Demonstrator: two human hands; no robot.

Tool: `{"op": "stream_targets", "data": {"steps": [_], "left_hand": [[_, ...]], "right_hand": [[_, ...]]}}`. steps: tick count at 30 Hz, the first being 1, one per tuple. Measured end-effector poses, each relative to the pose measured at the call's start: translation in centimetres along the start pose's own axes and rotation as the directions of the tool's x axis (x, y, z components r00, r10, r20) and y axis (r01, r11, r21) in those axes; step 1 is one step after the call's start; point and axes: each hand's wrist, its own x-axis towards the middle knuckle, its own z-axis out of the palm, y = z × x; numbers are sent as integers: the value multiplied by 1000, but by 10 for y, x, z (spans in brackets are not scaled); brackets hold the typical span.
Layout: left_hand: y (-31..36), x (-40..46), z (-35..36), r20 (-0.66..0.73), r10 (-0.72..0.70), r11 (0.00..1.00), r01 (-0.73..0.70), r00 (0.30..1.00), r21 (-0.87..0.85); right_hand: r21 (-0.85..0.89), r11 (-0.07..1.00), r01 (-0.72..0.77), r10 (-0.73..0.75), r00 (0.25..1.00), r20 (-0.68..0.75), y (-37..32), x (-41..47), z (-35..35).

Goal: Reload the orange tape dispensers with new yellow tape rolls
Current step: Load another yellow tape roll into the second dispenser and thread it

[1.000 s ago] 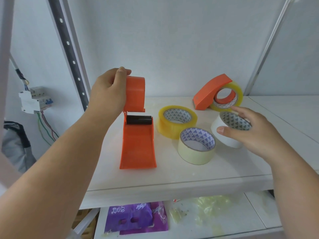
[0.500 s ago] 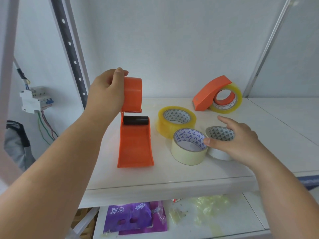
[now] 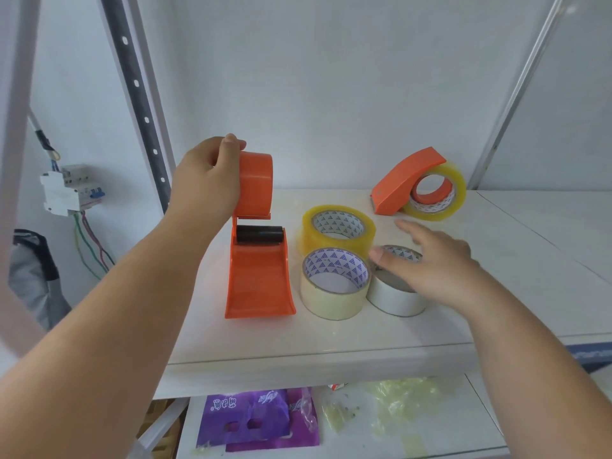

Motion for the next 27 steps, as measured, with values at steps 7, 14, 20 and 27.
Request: {"op": "stream_targets", "data": {"steps": [7,14,20,27], "left_hand": [[1,3,4,-3,5,1000,-5,1000,16],[0,9,3,-7,-10,1000,10,1000,-1],[-2,13,3,-3,-17,1000,17,1000,-24],[-1,17,6,6,-5,1000,6,1000,-9]], "right_hand": [[-84,996,20,-11,994,110,-37,64,-4],[-127,987,-99,136,934,331,-51,104,10],[-105,992,-72,97,961,259,-50,111,6],[107,991,78,-87,993,79,-51,118,2]]}}
